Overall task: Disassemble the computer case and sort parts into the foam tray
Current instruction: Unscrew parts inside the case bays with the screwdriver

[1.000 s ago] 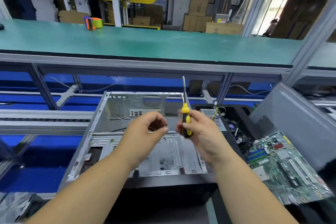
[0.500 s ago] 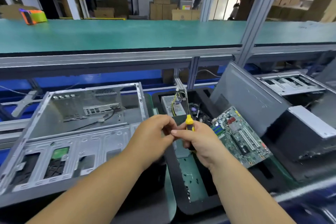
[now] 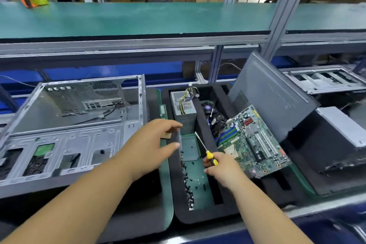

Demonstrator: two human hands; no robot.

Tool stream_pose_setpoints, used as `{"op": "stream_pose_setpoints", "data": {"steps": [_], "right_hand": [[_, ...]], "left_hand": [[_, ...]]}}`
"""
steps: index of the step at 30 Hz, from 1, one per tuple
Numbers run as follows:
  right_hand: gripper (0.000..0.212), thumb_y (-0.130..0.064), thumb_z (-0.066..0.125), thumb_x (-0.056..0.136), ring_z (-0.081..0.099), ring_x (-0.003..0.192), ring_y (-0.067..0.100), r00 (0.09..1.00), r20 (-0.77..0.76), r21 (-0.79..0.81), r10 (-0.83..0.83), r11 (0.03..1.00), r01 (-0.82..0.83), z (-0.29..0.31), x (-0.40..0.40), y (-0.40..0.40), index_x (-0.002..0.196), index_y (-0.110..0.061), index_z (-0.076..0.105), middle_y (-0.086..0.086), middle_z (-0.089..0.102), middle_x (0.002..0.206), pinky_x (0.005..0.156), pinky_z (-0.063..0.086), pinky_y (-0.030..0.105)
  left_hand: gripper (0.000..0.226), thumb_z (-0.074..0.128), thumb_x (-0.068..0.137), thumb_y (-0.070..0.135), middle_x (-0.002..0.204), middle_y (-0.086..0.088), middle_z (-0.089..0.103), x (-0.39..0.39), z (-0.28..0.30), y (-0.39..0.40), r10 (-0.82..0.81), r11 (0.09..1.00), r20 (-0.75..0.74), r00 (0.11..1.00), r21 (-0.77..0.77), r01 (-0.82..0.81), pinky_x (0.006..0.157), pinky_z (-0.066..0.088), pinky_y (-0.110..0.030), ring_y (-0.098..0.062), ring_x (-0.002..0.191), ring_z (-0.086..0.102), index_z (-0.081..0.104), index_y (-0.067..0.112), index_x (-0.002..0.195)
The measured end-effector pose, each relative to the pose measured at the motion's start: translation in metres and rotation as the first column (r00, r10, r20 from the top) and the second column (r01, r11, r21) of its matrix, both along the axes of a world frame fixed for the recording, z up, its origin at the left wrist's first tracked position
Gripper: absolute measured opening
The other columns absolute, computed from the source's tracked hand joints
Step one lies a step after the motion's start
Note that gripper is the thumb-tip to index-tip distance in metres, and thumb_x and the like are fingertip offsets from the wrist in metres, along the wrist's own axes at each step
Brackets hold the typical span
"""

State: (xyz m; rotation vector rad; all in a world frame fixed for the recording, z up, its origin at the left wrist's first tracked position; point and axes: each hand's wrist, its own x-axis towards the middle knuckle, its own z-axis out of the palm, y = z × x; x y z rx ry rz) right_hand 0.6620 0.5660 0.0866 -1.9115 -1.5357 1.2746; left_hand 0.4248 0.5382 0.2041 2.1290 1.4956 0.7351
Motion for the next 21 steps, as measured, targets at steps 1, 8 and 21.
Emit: {"op": "stream_pose_setpoints", "data": {"steps": [1,8,21], "right_hand": [[0.017,-0.012,0.068,0.081,0.068,0.088,0.021,1.0,-0.004,0.01,-0.001,1.0,0.001,-0.001,0.001,0.002,0.091,-0.026,0.062,-0.002,0.071,0.092,0.077,0.057,0.039],[0.023,-0.008,0.053,0.09,0.065,0.066,0.018,0.999,-0.048,0.181,0.016,0.983,-0.007,0.038,-0.016,0.028,0.097,-0.027,0.043,0.003,0.071,0.076,0.069,0.05,0.039],[0.015,-0.007,0.064,0.09,0.062,0.059,0.006,0.907,-0.309,0.464,0.286,0.878,-0.119,0.14,-0.178,-0.002,0.091,-0.021,0.059,-0.003,0.074,0.086,0.058,0.05,0.024]], "left_hand": [[0.041,0.07,0.087,0.027,0.117,0.026,0.056,-0.005,0.002,-0.003,0.025,1.0,0.012,1.0,0.013,-0.025,0.096,0.033,-0.006,0.01,0.112,0.049,0.058,0.036,0.126],[0.038,0.072,0.086,0.019,0.112,0.026,0.06,-0.057,0.012,-0.038,0.239,0.968,0.1,0.966,0.049,-0.245,0.093,0.034,-0.004,0.007,0.109,0.053,0.063,0.034,0.119],[0.036,0.072,0.086,0.021,0.11,0.024,0.063,-0.196,0.005,-0.102,0.556,0.824,0.17,0.814,0.019,-0.567,0.086,0.037,-0.002,0.01,0.104,0.055,0.062,0.042,0.113]]}}
